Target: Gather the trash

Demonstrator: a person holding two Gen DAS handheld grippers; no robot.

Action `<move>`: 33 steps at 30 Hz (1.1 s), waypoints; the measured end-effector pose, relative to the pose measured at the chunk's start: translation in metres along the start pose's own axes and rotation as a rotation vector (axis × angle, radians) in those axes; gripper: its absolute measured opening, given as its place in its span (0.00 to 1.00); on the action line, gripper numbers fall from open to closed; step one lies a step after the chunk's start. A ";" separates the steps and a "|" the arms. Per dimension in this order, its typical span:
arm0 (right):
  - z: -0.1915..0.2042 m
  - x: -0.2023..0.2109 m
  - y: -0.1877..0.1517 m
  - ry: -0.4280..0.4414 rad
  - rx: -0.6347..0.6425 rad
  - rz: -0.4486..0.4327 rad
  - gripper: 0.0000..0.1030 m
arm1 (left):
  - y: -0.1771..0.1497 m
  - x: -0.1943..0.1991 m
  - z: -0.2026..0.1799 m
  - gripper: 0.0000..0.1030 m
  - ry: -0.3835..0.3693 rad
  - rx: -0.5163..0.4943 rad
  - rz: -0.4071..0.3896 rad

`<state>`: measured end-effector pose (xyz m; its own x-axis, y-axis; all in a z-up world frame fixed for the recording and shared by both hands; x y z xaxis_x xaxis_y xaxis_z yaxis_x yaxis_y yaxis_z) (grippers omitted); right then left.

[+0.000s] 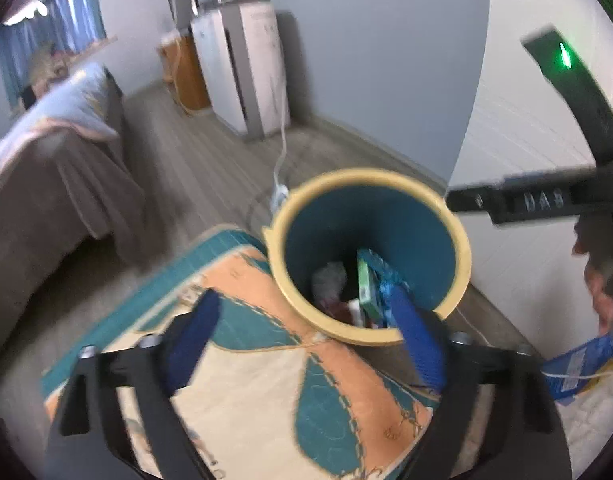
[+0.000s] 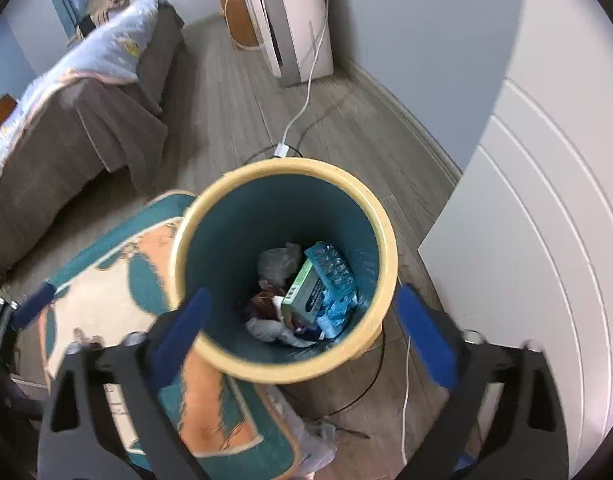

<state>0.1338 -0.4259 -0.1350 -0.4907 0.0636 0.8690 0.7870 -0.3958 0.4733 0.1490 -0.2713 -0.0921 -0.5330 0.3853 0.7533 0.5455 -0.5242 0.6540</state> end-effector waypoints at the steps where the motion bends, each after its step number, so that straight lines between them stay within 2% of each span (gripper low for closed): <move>1: -0.001 0.011 -0.005 -0.005 0.003 -0.010 0.94 | 0.003 0.013 0.002 0.92 0.001 0.007 -0.018; 5: -0.004 0.047 -0.019 -0.013 0.016 -0.054 0.94 | 0.003 0.052 0.010 0.95 0.035 0.037 -0.041; 9: -0.007 0.080 -0.032 -0.020 0.031 -0.099 0.94 | -0.002 0.074 0.013 0.95 0.078 0.057 -0.048; 11: -0.007 0.089 -0.042 -0.034 0.050 -0.104 0.94 | -0.007 0.080 0.011 0.95 0.048 0.108 -0.040; 14: -0.005 0.098 -0.049 -0.049 0.066 -0.116 0.94 | -0.009 0.081 0.005 0.95 -0.030 0.155 -0.043; 17: -0.007 0.109 -0.047 -0.085 0.064 -0.161 0.95 | -0.013 0.075 0.004 0.95 0.000 0.141 -0.035; 20: 0.000 0.109 -0.048 -0.109 0.114 -0.167 0.95 | -0.015 0.061 0.003 0.95 0.036 0.122 -0.002; 24: 0.006 0.117 -0.047 -0.124 0.143 -0.211 0.95 | -0.016 0.055 0.008 0.95 0.120 0.061 -0.010; 27: 0.008 0.124 -0.045 -0.140 0.153 -0.245 0.94 | -0.016 0.052 0.011 0.95 0.122 0.060 -0.002; 33: 0.009 0.122 -0.045 -0.149 0.144 -0.235 0.94 | -0.015 0.056 0.017 0.95 0.112 0.086 -0.009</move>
<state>0.0417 -0.3920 -0.0490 -0.6138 0.2760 0.7396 0.7082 -0.2213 0.6704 0.1218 -0.2288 -0.0586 -0.6045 0.3003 0.7378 0.5908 -0.4523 0.6681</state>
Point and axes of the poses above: each gripper's, at about its wrist camera, not at the fingertips, and x roughly against the way its jaws point, z to its left, y to its top, the point moved 9 cm from there along -x, roughly the way its jaws point, and after that the axes turned 2 degrees about -y, right-handed, at the moved point
